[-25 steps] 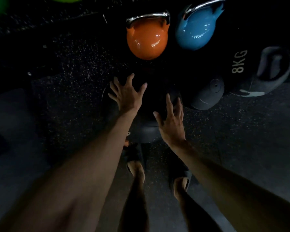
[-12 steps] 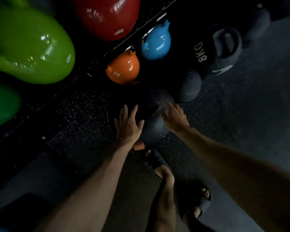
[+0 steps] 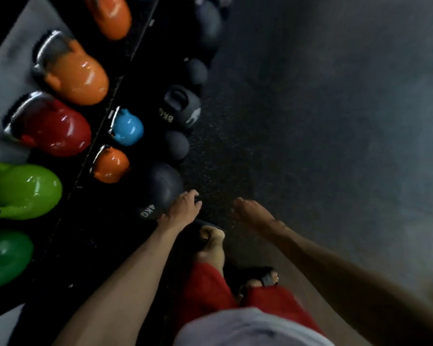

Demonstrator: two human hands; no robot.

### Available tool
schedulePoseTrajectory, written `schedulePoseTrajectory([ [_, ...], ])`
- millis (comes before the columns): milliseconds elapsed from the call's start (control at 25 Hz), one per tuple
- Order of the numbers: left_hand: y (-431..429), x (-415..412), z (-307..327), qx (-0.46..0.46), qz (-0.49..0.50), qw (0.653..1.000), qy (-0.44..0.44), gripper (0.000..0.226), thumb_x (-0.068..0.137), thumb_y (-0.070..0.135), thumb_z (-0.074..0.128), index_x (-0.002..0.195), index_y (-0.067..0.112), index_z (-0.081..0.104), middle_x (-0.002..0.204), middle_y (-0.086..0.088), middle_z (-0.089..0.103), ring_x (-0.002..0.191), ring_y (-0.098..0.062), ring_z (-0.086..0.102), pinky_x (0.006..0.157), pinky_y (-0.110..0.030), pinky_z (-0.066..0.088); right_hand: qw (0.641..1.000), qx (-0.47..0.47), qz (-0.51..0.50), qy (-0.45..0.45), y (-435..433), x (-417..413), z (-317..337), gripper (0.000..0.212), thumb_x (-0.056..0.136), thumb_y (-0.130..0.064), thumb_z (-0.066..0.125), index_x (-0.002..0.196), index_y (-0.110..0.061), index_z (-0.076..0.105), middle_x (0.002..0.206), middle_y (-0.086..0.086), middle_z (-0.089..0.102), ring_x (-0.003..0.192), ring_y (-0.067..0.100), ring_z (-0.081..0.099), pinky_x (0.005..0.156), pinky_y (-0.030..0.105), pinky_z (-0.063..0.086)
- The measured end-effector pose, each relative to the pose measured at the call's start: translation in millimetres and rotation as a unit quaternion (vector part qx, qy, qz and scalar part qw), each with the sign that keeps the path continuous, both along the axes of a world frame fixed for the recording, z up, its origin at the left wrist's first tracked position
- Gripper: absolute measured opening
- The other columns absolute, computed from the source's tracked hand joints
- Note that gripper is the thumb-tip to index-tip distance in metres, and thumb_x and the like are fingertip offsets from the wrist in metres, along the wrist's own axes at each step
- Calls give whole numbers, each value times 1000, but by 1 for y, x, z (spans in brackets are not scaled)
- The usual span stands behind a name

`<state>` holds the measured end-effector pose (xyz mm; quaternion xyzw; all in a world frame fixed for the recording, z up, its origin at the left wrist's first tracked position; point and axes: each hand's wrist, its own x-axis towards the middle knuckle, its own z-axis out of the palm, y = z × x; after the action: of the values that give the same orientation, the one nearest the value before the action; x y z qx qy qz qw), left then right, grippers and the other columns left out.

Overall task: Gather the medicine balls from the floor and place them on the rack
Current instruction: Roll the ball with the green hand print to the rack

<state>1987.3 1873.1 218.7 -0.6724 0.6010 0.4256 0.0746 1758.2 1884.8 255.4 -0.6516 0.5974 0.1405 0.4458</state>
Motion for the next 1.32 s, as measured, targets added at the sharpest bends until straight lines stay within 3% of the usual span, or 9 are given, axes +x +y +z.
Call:
schedulePoseTrajectory([
  [160, 41, -129, 55, -4, -141, 990, 0, 37, 100, 35, 54, 133, 18, 54, 131, -10, 60, 119, -26, 58, 93, -39, 48, 995, -15, -100, -16, 83, -102, 51, 20, 103, -30, 45, 116, -18, 56, 100, 0, 57, 88, 14, 59, 79, 38, 56],
  [360, 92, -295, 91, -14, -340, 940, -11, 38, 102, 36, 51, 135, 19, 52, 132, -8, 59, 115, -24, 60, 89, -37, 53, 969, -80, -233, -7, 196, -247, 75, 21, 101, -33, 51, 111, -15, 55, 110, 11, 66, 101, 31, 66, 82, 41, 54],
  [720, 151, -528, 117, -49, -543, 838, -26, 35, 99, 36, 55, 130, 21, 57, 123, -4, 66, 106, -19, 65, 90, -37, 53, 862, -86, -498, 40, 346, -419, 89, 32, 101, -32, 51, 127, -14, 55, 118, 11, 67, 109, 29, 65, 93, 45, 54],
  [1080, 149, -769, 95, 3, -658, 753, 23, 32, 99, 34, 56, 129, 22, 57, 123, -1, 65, 106, -14, 62, 95, -37, 53, 779, -48, -619, 90, 375, -579, 80, 36, 101, -36, 49, 129, -14, 56, 123, 13, 66, 113, 33, 64, 92, 43, 53],
  [1320, 137, -928, 106, -12, -716, 696, 53, 35, 101, 35, 54, 132, 19, 56, 123, -4, 65, 108, -19, 63, 95, -39, 53, 710, -59, -695, 102, 352, -707, 80, 33, 98, -36, 52, 119, -11, 60, 112, 16, 71, 106, 36, 67, 87, 44, 55],
])
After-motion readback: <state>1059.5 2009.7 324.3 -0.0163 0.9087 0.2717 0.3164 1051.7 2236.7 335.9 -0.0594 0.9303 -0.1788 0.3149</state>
